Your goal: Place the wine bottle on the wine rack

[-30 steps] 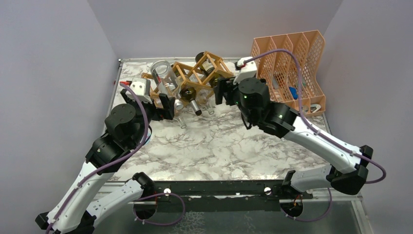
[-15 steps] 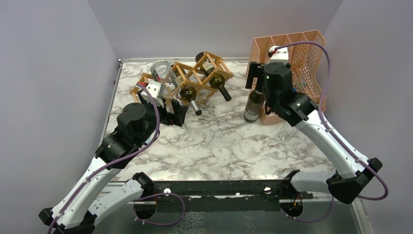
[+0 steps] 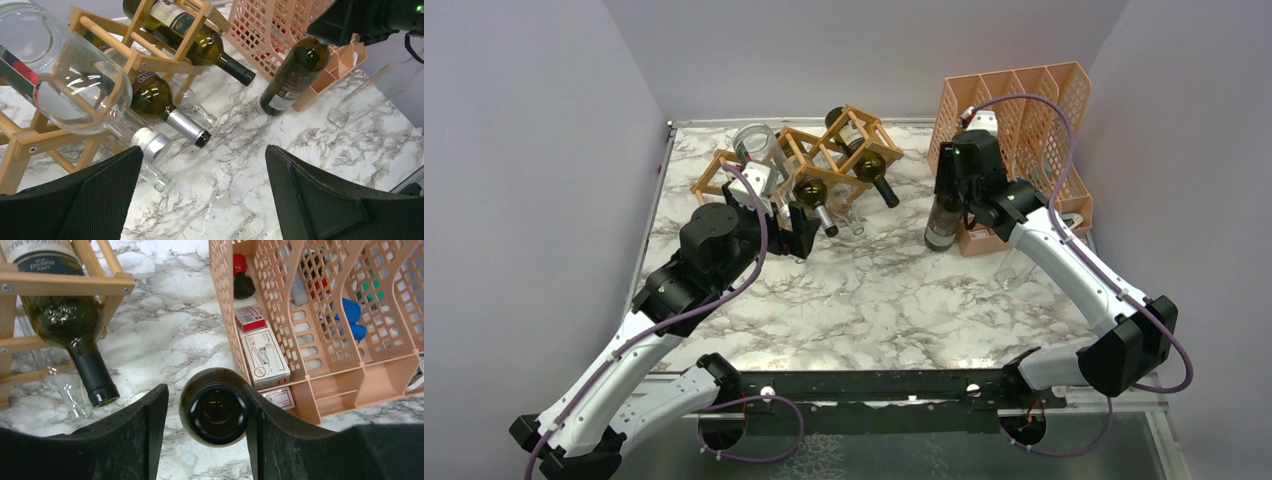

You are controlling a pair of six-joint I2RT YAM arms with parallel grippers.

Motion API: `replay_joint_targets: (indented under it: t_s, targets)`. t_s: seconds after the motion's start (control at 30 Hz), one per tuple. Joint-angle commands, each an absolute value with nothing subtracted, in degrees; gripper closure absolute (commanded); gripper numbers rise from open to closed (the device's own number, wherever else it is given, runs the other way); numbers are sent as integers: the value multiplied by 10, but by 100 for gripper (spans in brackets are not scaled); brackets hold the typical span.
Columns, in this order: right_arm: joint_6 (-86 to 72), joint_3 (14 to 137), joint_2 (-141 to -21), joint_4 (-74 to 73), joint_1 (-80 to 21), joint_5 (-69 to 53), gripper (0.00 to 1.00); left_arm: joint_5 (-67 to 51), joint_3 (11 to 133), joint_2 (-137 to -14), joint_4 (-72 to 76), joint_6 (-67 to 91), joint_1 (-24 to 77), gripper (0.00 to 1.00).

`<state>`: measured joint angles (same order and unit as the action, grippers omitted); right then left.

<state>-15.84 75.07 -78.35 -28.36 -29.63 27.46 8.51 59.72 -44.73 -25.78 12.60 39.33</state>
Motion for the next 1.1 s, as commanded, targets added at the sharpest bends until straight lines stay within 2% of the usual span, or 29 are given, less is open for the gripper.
replay_joint_targets:
  t_s: [0.0, 0.2, 0.33, 0.4, 0.83, 1.07]
  targets:
    - [-176, 742, -783, -275, -274, 254, 48, 36, 601, -462, -240, 124, 391, 1]
    - [-162, 725, -754, -259, -271, 233, 79, -7, 609, -481, -221, 127, 391, 1]
    - [-146, 726, -719, -257, -272, 188, 95, -60, 627, -499, -208, 133, 391, 1]
    - [-135, 730, -700, -263, -271, 148, 99, -96, 628, -509, -190, 141, 391, 1]
    - [-118, 780, -624, -338, -271, -120, 99, -282, 555, -604, -17, 219, 399, 2]
    - [-137, 811, -621, -391, -271, -162, 99, -270, 501, -643, 87, 196, 438, 2]
